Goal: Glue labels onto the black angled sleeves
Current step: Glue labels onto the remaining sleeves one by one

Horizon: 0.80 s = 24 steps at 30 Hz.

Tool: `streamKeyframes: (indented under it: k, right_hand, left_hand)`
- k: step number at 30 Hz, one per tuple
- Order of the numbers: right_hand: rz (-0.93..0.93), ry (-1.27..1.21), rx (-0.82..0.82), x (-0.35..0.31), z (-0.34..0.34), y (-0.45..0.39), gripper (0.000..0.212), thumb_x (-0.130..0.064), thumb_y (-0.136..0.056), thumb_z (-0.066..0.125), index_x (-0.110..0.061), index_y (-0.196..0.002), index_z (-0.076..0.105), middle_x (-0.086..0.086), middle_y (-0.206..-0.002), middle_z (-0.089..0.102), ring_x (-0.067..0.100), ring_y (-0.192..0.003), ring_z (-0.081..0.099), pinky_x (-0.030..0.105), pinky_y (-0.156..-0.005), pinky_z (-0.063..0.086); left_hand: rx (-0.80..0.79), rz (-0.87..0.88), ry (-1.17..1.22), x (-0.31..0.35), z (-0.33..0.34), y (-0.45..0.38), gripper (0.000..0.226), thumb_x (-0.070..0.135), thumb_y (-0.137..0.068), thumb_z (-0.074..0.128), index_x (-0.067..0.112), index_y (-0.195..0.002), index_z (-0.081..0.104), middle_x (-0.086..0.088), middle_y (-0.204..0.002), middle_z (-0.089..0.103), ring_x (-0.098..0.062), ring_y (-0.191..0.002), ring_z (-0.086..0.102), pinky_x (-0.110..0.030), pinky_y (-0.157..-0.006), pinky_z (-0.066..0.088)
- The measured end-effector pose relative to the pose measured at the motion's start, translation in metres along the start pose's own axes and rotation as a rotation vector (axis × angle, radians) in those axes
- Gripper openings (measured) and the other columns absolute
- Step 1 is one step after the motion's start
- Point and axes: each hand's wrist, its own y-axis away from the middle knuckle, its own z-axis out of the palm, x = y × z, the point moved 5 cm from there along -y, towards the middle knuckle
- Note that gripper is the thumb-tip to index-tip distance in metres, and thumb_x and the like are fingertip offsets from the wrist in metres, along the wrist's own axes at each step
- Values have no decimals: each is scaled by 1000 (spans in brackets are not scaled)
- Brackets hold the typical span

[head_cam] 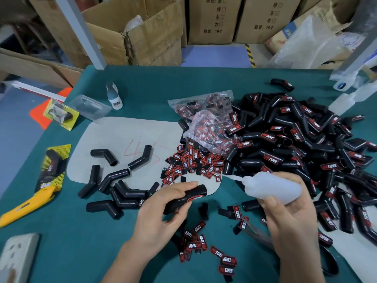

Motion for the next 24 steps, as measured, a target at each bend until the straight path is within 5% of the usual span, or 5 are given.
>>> streamKeyframes:
  k: [5, 14, 24]
  right_hand:
    - [16, 26, -6, 0, 2, 2, 36, -14, -88, 60, -33, -117, 69, -1, -100, 71, 6, -77, 60, 15, -66, 51]
    - [-62, 66, 60, -9, -1, 4, 40, -11, -84, 63, -39, -111, 73, -9, -99, 74, 1, -87, 69, 13, -73, 55]
    - [-39, 95, 88, -8, -5, 8, 40, -38, -79, 77, -36, -118, 70, -4, -110, 71, 11, -96, 70, 18, -81, 57]
  left_hand:
    - [-3, -1, 60, -1, -4, 0, 19, 21, -103, 65, 30, -115, 54, 9, -130, 71, -23, -116, 72, -30, -94, 56]
    - [-39, -10, 36, -2, -4, 1, 37, 0, -96, 60, 25, -119, 74, 3, -127, 63, -15, -86, 69, -26, -76, 56]
    - [-12, -24, 65, 1, -3, -1, 34, -1, -94, 58, 25, -110, 74, 1, -125, 64, -15, -79, 68, -27, -71, 56]
